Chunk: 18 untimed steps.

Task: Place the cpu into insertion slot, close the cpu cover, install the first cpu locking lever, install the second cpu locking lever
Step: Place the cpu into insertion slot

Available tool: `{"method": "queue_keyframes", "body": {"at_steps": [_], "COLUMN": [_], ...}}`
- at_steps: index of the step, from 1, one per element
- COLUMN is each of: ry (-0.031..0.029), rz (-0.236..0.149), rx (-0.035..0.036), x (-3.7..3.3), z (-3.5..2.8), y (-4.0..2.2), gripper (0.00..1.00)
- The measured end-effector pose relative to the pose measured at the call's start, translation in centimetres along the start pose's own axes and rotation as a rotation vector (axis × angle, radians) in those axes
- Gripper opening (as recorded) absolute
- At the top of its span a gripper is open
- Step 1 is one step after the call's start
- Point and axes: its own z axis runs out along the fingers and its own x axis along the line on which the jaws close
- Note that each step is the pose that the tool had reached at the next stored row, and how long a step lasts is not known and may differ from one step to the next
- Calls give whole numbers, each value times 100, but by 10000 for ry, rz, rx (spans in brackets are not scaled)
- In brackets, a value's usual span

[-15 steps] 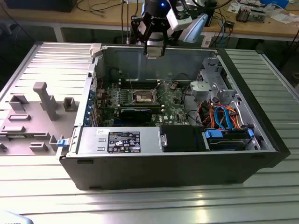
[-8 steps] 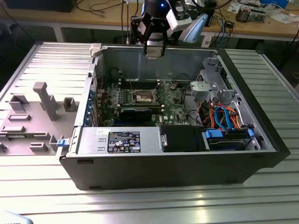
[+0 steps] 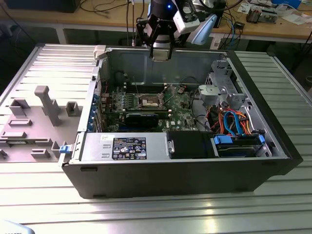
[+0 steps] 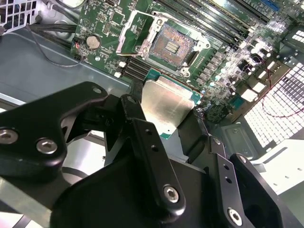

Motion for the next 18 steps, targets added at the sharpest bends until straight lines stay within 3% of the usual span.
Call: {"method": "queue_keyframes", "body": {"at_steps": [18], "ry": [1], "rz": [0], "rx": [1], "x": [1], "z": [38], "y": [-4], "gripper": [55]}}
